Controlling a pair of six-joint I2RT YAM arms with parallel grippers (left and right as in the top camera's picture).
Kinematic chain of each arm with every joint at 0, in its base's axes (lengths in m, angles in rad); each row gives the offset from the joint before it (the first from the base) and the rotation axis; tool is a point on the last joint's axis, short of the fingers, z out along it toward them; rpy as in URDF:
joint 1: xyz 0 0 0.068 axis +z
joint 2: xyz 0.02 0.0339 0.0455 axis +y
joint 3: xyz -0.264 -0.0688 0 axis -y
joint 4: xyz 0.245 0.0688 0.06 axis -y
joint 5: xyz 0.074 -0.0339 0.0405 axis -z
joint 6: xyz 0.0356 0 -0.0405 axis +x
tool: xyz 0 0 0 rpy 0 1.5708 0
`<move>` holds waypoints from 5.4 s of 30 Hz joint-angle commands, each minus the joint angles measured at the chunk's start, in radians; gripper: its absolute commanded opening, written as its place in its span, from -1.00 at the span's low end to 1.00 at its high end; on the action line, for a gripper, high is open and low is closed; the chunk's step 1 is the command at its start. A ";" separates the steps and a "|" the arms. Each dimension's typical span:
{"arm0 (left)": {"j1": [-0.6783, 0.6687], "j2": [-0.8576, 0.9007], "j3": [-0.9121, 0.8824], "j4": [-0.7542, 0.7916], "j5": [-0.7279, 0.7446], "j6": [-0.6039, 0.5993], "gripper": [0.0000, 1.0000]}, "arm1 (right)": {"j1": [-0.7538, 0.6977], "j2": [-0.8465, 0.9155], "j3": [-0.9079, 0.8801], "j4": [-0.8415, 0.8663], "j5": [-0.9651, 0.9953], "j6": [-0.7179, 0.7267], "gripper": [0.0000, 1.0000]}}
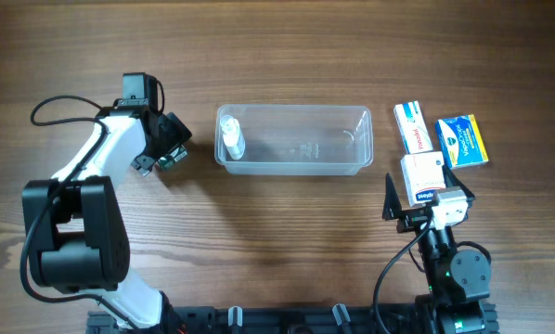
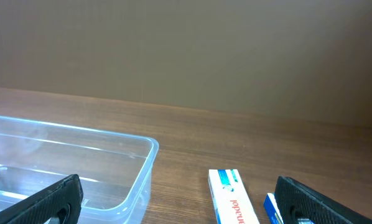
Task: Pack container
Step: 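Move the left gripper back to the green Zam-Buk box and grasp it, then lift the Zam-Buk box with the left gripper and carry it over the container, then lower the Zam-Buk box into the container beside the bottle and release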
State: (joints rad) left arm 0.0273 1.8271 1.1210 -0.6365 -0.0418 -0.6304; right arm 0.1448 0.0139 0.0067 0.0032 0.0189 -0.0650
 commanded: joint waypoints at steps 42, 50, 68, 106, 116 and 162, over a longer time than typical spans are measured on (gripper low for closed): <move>0.003 0.021 -0.042 0.034 0.008 -0.003 0.42 | -0.005 0.000 -0.001 0.004 -0.020 0.015 0.99; 0.003 0.021 -0.076 0.058 0.007 -0.002 0.65 | -0.005 0.000 -0.001 0.004 -0.020 0.015 0.99; 0.003 -0.105 0.023 -0.025 0.007 0.108 0.25 | -0.005 0.000 -0.001 0.004 -0.020 0.015 0.99; -0.659 -0.320 0.078 0.061 -0.118 0.101 0.04 | -0.005 0.000 -0.001 0.004 -0.020 0.014 1.00; -0.658 -0.178 0.078 0.087 -0.136 0.095 0.07 | -0.005 0.000 -0.001 0.004 -0.020 0.015 1.00; -0.658 -0.006 0.078 0.105 -0.214 0.100 0.32 | -0.005 0.000 -0.001 0.004 -0.020 0.014 0.99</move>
State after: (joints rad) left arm -0.6312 1.8050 1.1797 -0.5339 -0.2424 -0.5213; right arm 0.1448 0.0139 0.0067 0.0032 0.0185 -0.0650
